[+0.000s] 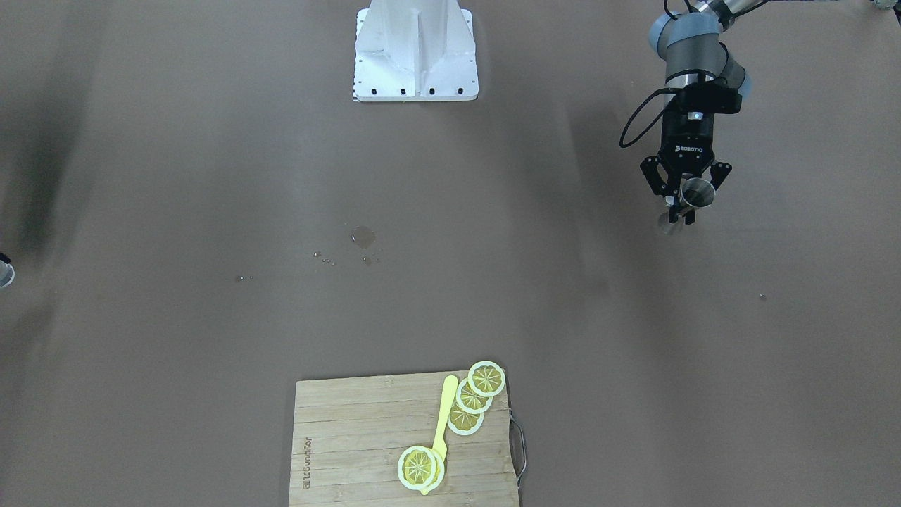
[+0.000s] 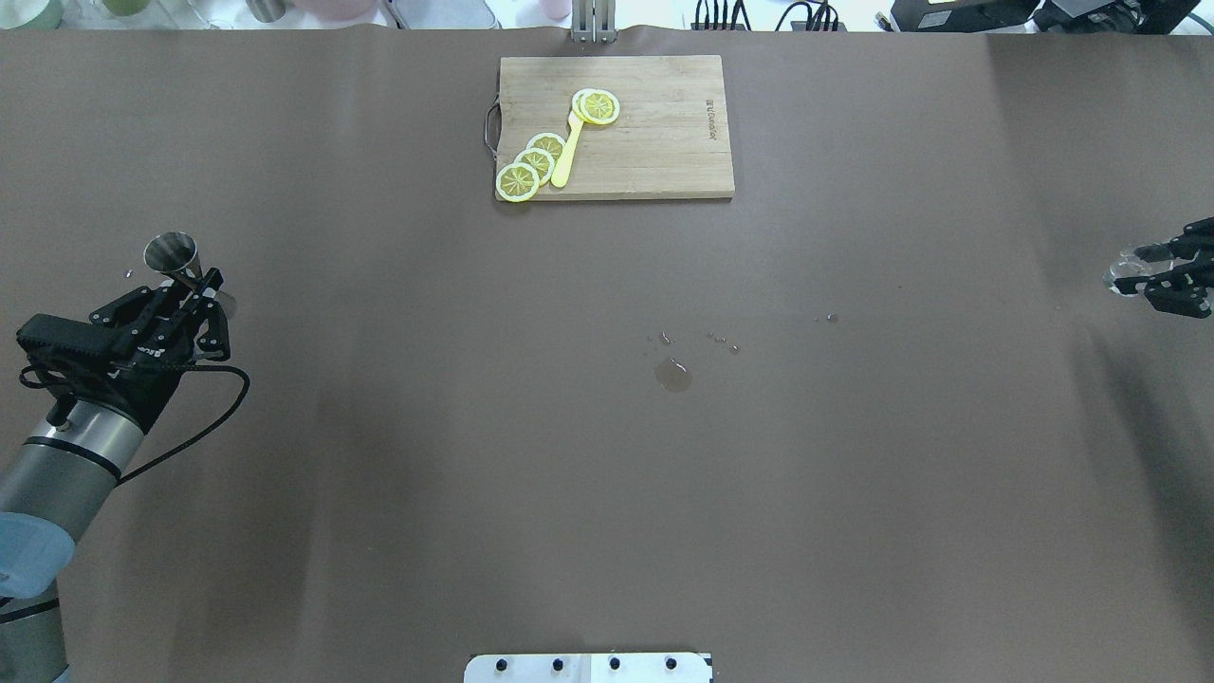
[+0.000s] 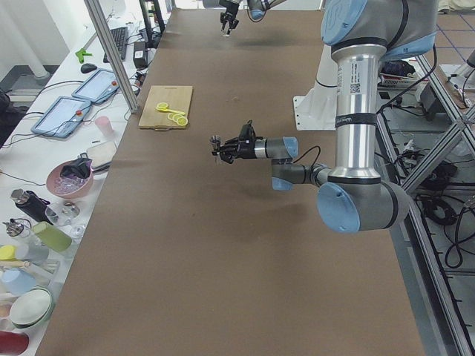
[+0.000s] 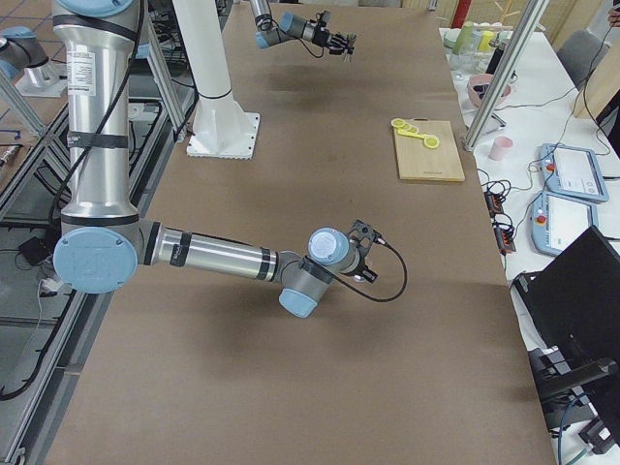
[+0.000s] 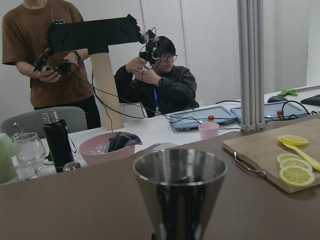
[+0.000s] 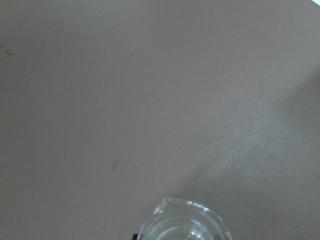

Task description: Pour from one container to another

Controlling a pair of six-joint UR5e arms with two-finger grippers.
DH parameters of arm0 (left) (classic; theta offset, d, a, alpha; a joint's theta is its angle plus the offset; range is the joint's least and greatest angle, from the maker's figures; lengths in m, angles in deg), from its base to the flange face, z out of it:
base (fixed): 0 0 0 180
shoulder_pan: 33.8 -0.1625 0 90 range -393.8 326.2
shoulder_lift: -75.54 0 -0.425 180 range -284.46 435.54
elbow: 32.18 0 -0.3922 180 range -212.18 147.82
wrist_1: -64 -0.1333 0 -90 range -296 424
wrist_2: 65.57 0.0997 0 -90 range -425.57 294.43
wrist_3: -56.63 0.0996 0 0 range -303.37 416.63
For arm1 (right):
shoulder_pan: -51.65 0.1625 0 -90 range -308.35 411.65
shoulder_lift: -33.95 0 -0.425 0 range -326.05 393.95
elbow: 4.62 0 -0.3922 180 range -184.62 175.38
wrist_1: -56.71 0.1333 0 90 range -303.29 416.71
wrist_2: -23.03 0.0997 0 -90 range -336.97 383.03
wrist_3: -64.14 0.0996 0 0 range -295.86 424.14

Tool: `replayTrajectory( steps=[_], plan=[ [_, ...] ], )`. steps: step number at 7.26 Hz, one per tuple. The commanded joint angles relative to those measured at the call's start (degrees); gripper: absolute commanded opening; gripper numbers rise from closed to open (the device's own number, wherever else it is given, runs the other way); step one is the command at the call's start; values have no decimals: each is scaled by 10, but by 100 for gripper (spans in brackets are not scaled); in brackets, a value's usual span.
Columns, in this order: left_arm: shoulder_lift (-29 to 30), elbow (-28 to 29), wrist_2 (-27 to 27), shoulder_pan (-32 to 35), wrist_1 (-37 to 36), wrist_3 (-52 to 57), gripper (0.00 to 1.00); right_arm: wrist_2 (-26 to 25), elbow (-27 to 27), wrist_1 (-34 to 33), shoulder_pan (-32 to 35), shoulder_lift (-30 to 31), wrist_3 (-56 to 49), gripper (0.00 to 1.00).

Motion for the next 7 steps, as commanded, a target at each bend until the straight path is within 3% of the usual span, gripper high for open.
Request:
replayTrajectory(
  steps=[1,4,7],
  plan=[
    [-2,9,26,-7,-30,-50,0,-28,31,37,-28,-7,8,0],
    [-2,32,38,-9,-58,-113,0,-32,89,85,-43,-35,8,0],
    [-2,48,38,-13,-95,-179,0,-32,98,102,-45,-44,10,0]
  ],
)
